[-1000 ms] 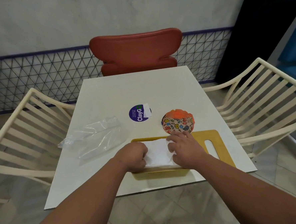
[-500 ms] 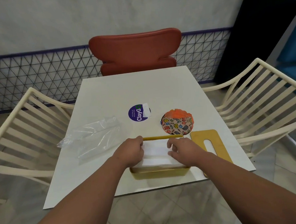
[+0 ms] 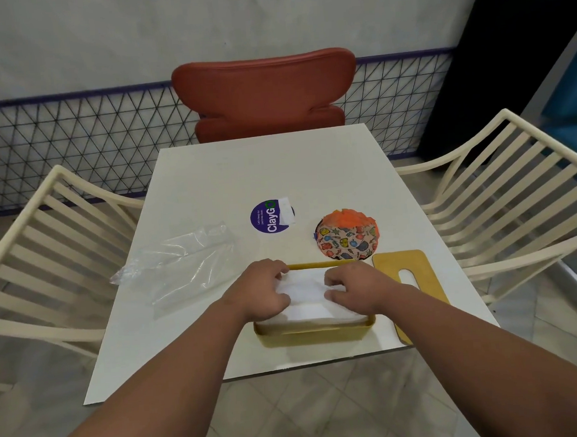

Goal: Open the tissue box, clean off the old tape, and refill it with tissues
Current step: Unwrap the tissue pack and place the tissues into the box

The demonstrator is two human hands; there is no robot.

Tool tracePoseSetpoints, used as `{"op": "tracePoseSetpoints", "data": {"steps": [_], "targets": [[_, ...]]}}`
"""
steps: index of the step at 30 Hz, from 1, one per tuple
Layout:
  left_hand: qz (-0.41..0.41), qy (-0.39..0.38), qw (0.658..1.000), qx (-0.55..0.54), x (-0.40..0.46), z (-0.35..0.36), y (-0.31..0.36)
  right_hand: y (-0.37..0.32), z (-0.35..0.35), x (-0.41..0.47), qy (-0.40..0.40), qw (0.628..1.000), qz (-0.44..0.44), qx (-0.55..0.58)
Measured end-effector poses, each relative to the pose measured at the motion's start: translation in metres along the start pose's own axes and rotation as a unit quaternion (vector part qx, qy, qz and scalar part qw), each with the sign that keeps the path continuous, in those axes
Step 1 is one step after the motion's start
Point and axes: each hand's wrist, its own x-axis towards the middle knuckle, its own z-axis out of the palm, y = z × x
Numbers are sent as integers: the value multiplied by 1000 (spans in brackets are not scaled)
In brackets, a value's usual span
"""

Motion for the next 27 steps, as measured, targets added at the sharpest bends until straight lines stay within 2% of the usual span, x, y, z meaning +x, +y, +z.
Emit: {"op": "tracePoseSetpoints", "data": {"steps": [3, 7, 11, 14, 21, 27], "targets": [[41, -2, 999, 9, 0, 2, 2, -1, -1, 2, -1, 1000, -4, -8], [10, -15, 998, 54, 2, 0, 1, -1, -3, 1, -20, 1000, 0, -6], [-18, -23, 999, -26, 3, -6, 0, -3, -5, 3, -25, 999, 24, 1], [-28, -5, 999, -46, 8, -5, 2, -3, -3, 4, -9, 999, 34, 13], [-84, -4, 996, -10, 16, 0, -6, -1, -2, 8, -14, 994, 102, -46], [-95, 11, 995, -6, 19, 5, -3, -7, -5, 12, -24, 990, 136, -33]]}}
